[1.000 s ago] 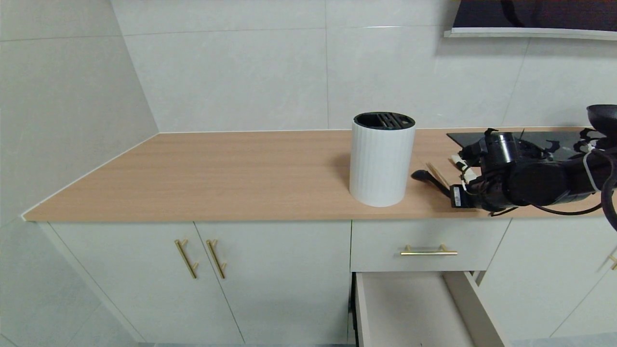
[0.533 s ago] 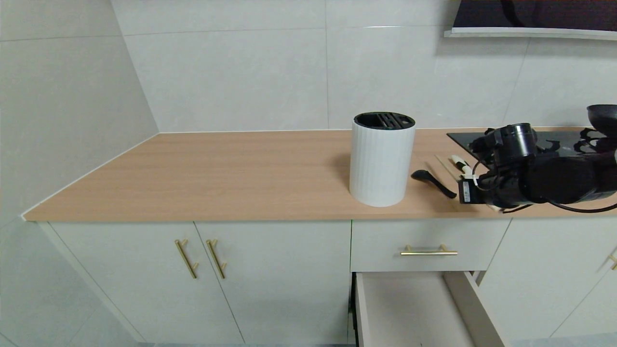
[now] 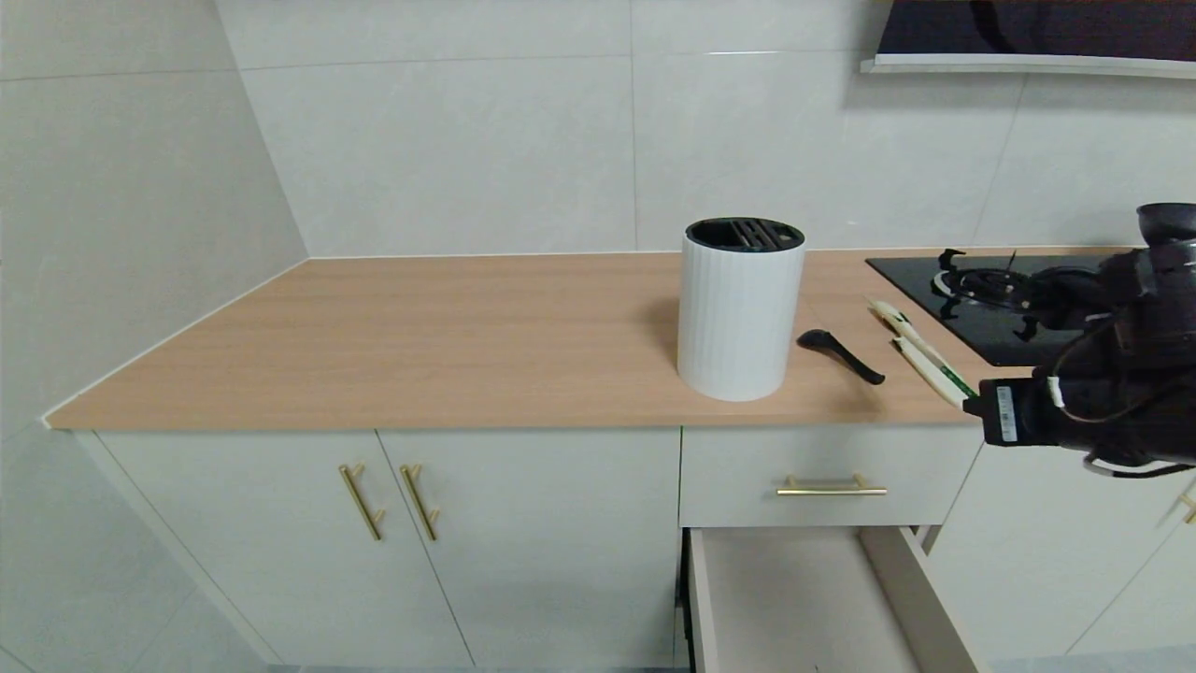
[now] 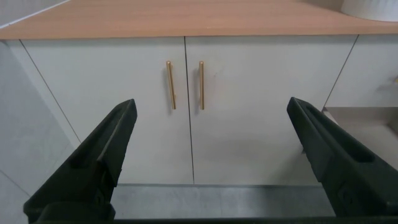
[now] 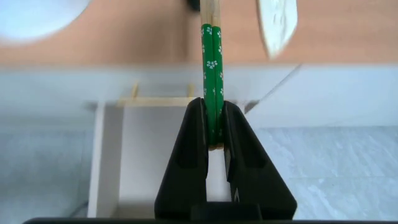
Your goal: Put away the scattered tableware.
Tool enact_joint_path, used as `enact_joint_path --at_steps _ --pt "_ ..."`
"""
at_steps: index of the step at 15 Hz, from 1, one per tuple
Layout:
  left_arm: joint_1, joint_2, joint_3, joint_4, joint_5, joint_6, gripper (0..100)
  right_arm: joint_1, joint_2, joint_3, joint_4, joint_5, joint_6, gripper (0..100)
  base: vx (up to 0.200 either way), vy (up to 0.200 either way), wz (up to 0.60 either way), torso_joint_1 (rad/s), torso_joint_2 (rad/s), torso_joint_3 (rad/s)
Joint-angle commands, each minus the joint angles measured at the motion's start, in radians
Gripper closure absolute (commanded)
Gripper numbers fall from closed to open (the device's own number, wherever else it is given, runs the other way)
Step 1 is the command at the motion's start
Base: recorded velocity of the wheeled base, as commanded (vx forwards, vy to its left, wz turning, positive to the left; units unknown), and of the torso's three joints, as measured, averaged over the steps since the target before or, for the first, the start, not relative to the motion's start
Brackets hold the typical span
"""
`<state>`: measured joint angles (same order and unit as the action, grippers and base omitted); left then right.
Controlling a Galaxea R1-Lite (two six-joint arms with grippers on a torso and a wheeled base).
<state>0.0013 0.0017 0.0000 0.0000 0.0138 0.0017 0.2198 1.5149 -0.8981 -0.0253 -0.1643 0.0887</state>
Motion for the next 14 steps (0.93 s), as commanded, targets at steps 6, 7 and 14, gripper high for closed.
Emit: enact_joint_path --at_steps 6,7,14 --pt "0.0 0.0 0.0 0.0 0.0 0.0 0 0.015 -0.329 0.097 0.255 0.134 -0.231 100 0.0 0.0 0.0 0.0 0.0 0.0" --pt "0.0 0.0 0.0 0.0 0.0 0.0 0 0.016 -0.346 0.108 0.275 0.135 -0.27 100 0.0 0.0 0.0 0.0 0.0 0.0" --pt "0.0 0.0 0.0 0.0 0.0 0.0 0 0.087 -0.377 0.179 0.278 0.129 -0.38 100 0.0 0.0 0.0 0.0 0.0 0.0"
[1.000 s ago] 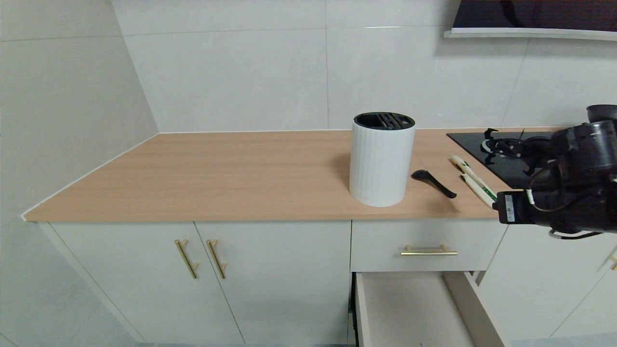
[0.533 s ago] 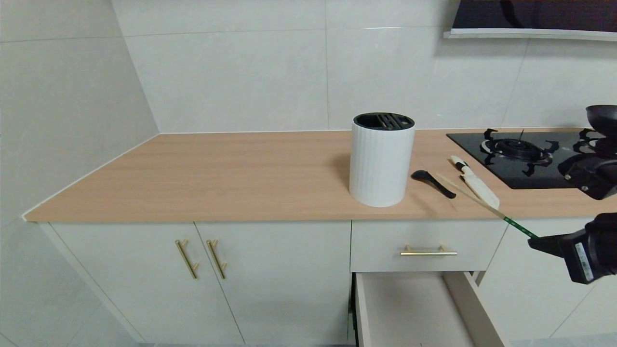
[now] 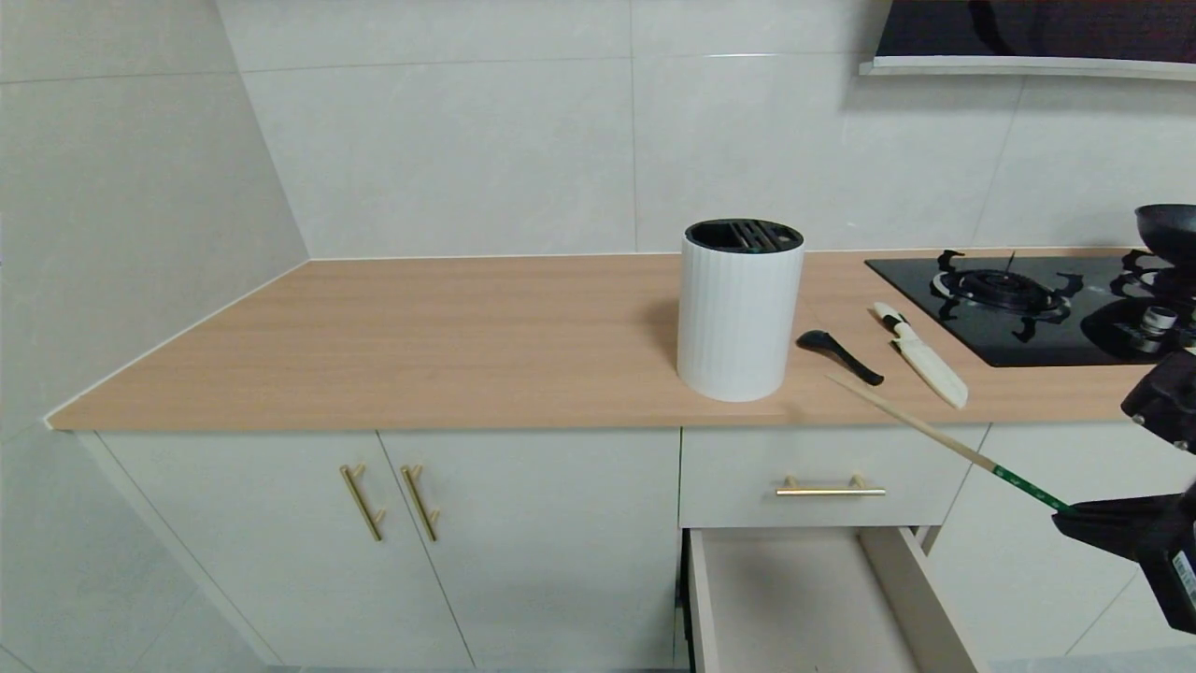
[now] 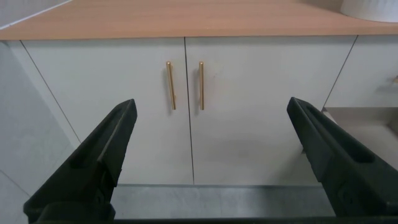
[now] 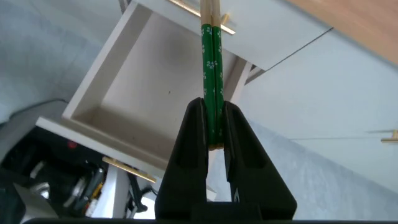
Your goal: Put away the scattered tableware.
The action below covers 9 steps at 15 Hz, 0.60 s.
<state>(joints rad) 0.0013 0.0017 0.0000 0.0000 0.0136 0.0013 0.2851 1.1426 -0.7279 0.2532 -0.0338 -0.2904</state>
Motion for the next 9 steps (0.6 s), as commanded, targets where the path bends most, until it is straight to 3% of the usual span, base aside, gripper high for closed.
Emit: enact_joint_path --at_steps 1,9 --pt "0.0 0.0 0.0 0.0 0.0 0.0 0 0.039 -0.004 0.019 -0.003 -0.001 -0.001 100 0.0 0.0 0.0 0.0 0.0 0.0" --pt "0.002 0.0 0.0 0.0 0.0 0.0 0 0.075 -0.004 0.044 -0.005 -0.003 -0.021 100 0.0 0.0 0.0 0.0 0.0 0.0"
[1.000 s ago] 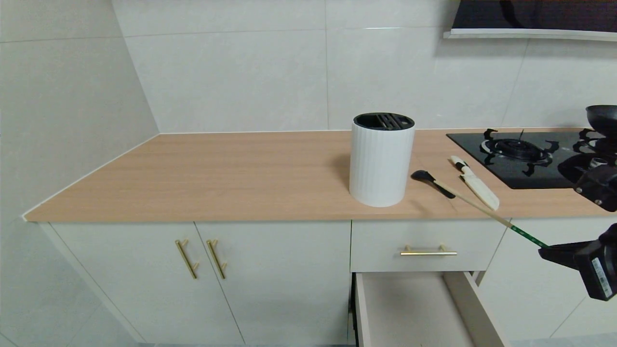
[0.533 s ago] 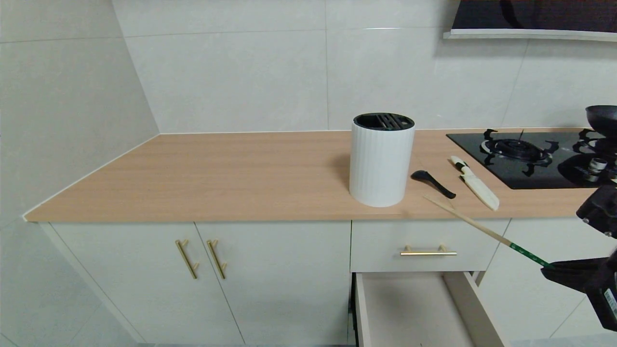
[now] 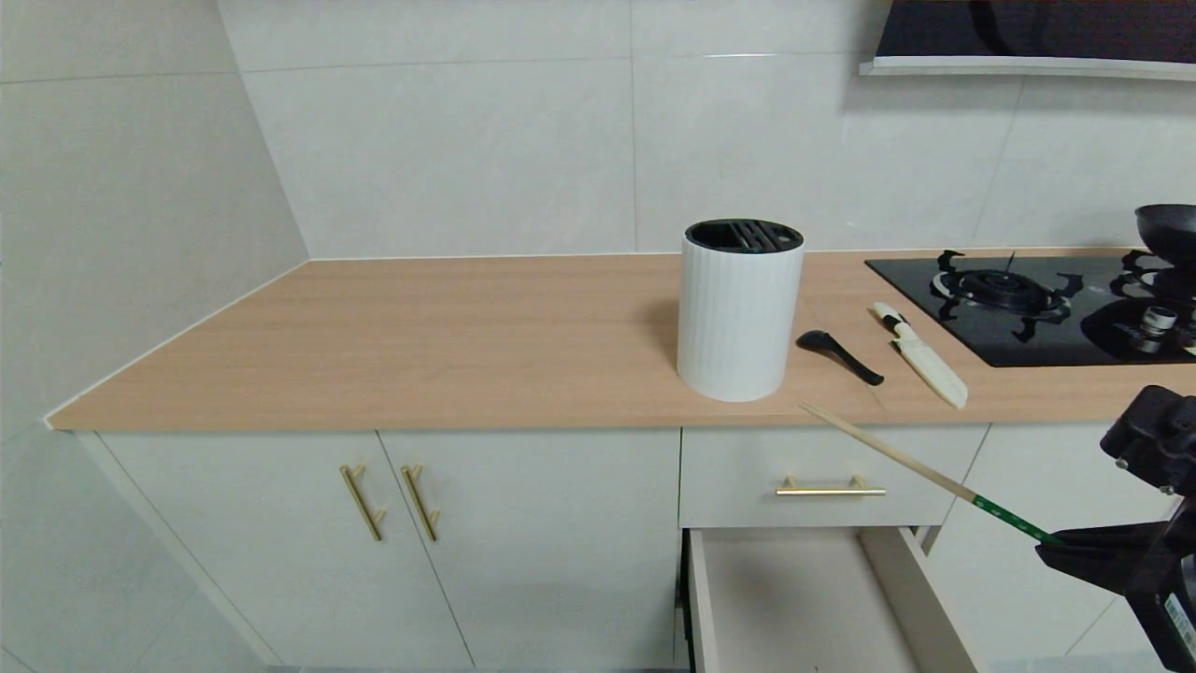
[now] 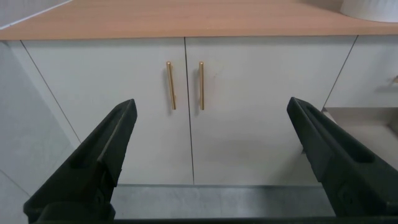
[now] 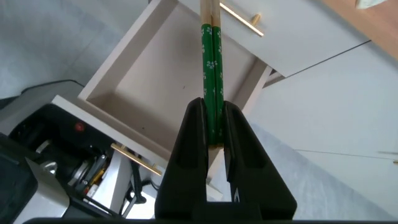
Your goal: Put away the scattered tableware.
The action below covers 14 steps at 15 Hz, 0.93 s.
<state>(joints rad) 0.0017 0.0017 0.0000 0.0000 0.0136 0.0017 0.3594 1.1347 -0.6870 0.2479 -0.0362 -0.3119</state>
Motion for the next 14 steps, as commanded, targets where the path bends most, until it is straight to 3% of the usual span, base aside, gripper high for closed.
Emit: enact_joint_path --at_steps 1,14 --pt "0.0 0.0 0.0 0.0 0.0 0.0 0 0.001 0.005 0.004 0.001 0.001 -0.009 100 0.0 0.0 0.0 0.0 0.0 0.0" --pt "0.0 0.0 0.0 0.0 0.002 0.0 0 0.0 0.02 0.011 -0.001 -0.001 -0.01 100 0.0 0.0 0.0 -0.181 0.44 0.261"
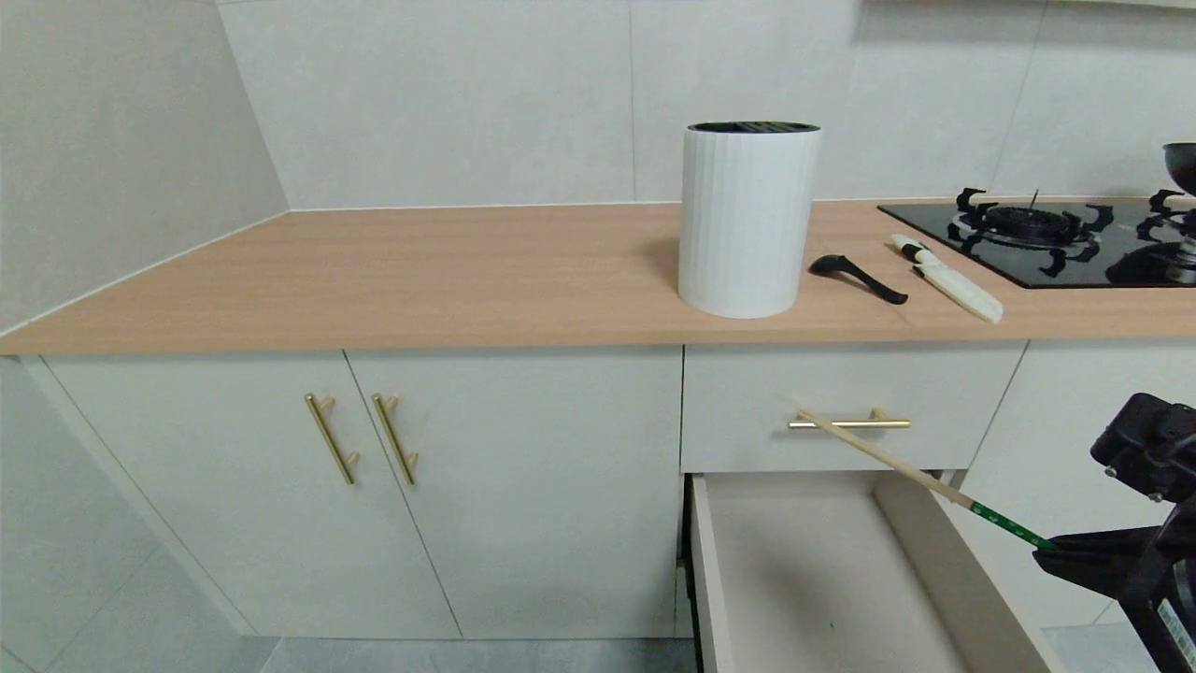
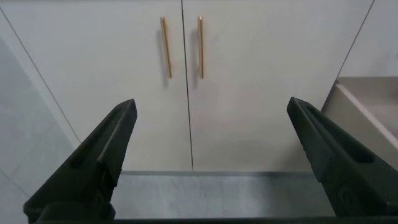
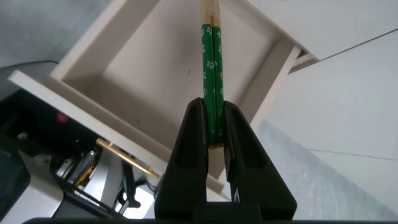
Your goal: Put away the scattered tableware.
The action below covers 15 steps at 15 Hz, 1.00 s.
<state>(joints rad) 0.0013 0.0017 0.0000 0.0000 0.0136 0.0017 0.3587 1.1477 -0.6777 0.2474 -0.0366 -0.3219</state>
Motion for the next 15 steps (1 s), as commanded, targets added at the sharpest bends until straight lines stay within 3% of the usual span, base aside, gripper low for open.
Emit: enact_joint_path --at_steps 1,7,13,15 --pt "0.0 0.001 0.0 0.0 0.0 0.0 0 0.0 0.01 0.001 0.0 0.0 0.0 100 0.0 0.0 0.0 -0.168 0.46 0.295" --pt "0.0 0.0 0.0 0.0 0.0 0.0 0 0.0 0.023 0.001 0.0 0.0 0.001 100 0.0 0.0 0.0 -0.125 0.43 0.294" --pt "0.0 0.0 0.0 0.0 0.0 0.0 0 0.0 0.075 0.017 -0.005 -0.003 0.003 100 0.0 0.0 0.0 -0.015 0.06 0.031" --pt "0.0 0.0 0.0 0.0 0.0 0.0 0 0.002 0.103 0.056 -0.079 -0.005 -0.005 100 0.0 0.0 0.0 0.0 0.0 0.0"
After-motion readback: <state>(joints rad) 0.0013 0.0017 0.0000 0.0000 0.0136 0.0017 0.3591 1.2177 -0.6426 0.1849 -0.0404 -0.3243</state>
